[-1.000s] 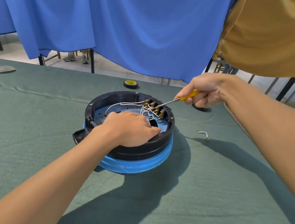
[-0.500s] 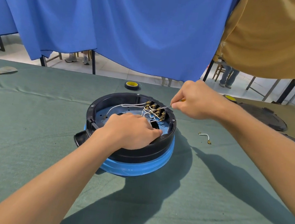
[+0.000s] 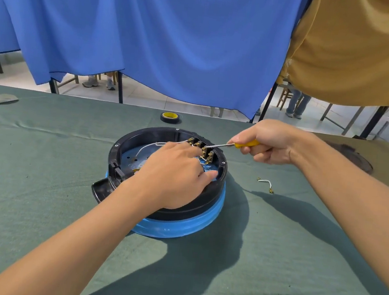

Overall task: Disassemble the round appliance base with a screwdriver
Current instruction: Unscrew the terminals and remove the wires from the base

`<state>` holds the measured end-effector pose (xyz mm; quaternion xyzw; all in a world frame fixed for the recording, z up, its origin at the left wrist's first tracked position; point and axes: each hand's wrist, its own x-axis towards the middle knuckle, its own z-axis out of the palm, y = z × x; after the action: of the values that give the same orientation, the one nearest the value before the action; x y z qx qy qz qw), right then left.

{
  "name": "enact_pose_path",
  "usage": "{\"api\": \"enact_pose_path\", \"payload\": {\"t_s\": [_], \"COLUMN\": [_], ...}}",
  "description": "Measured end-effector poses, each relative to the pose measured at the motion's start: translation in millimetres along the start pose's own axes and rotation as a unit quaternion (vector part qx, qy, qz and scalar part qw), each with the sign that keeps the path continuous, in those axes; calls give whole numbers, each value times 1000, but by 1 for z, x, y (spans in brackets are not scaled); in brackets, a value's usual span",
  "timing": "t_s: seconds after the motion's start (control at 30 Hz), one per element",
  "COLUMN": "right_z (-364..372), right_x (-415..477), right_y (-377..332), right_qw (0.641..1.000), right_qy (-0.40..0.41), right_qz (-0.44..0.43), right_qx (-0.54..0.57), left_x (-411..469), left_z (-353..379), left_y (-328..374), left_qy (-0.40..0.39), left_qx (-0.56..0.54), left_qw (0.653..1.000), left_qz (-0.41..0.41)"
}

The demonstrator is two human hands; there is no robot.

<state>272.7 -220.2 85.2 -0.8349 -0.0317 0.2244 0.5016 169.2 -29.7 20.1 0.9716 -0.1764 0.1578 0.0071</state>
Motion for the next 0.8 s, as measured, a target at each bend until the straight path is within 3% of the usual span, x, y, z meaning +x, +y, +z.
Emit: {"api": "enact_pose_path", "payload": {"t_s": [0.1, 0.17, 0.23, 0.37, 0.43, 0.57, 0.7, 0.8], "right_z": [18, 31, 44, 49, 43, 15, 10, 16], "right_x": [-12, -21, -28, -28, -23, -11, -9, -10], "right_y": [6, 7, 8, 4, -2, -7, 5, 14], "right_qw": [977, 906, 836, 818, 839, 978, 999, 997], "right_qy": [89, 154, 166, 163, 158, 76, 17, 53], "right_qz": [-131, -222, -278, -284, -256, -99, -1, -50], "right_qx": [-140, -327, -444, -474, -453, -169, 30, 16], "left_x": [-5, -7, -9, -7, -8, -6, -5, -4], "left_z": [-1, 2, 5, 7, 6, 7, 6, 6], "left_y": [2, 0, -1, -3, -4, -5, -4, -5], "left_qy": [-43, -51, -38, -19, -26, -27, -29, -27], "left_qx": [-51, -43, -17, -21, -32, -42, -42, -39], "left_qw": [998, 998, 998, 997, 997, 997, 996, 997], "left_qz": [-17, 4, 46, 74, 71, 67, 67, 68]}}
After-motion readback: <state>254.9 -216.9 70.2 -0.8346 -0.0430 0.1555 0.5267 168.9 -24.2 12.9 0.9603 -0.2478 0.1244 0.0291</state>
